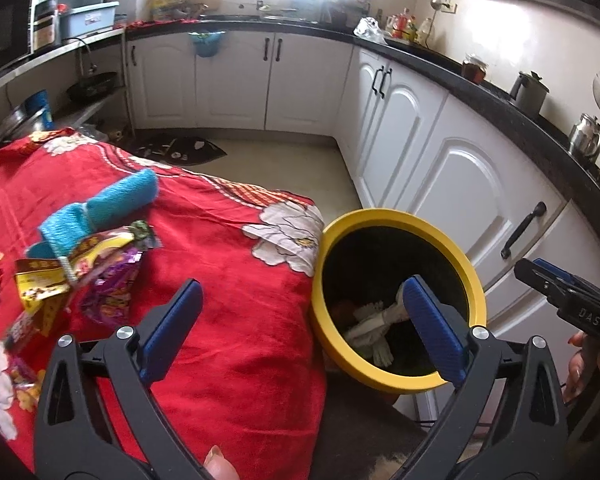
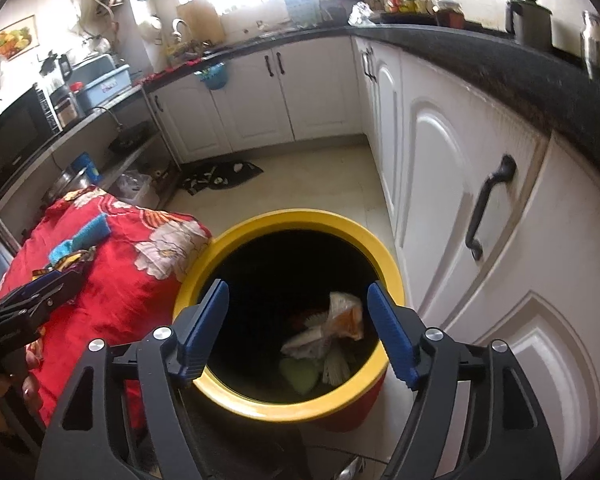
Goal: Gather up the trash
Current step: 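Move both tools back over the table toward the snack wrappers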
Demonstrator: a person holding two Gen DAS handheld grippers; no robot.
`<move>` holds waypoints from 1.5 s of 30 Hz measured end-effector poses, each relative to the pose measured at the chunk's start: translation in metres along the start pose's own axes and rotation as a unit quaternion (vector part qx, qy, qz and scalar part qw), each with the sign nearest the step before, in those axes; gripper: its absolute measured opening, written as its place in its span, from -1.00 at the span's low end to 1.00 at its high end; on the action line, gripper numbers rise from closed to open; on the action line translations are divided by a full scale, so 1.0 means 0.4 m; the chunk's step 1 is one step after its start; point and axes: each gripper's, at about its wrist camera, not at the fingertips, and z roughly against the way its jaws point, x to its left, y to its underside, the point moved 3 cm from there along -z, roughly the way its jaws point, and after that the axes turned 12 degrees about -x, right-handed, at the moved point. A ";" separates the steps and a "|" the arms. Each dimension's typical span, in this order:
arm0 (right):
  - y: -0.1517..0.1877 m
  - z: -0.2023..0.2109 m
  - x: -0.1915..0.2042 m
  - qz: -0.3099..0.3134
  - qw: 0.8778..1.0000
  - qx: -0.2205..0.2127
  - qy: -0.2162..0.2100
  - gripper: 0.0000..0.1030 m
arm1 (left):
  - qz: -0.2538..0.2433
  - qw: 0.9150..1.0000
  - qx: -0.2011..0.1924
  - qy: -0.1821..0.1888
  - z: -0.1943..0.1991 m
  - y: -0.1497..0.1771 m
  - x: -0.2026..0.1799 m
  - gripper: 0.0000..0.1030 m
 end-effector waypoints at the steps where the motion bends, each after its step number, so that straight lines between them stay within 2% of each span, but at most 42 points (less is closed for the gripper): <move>1: -0.003 0.005 0.009 0.005 1.000 -0.006 -0.004 0.39 | 0.002 1.000 -0.003 -0.004 0.007 -0.002 0.007 0.79; 10: -0.020 0.034 0.070 0.024 0.998 -0.036 -0.038 0.41 | 0.010 0.999 -0.031 -0.039 0.066 -0.018 0.070 0.79; 20: -0.023 0.056 0.162 0.050 0.995 -0.044 -0.077 0.42 | 0.034 0.995 -0.059 -0.070 0.134 -0.031 0.152 0.79; 45: -0.051 0.068 0.418 0.112 0.976 -0.049 -0.179 0.49 | 0.105 0.976 -0.114 -0.155 0.298 -0.042 0.389 0.79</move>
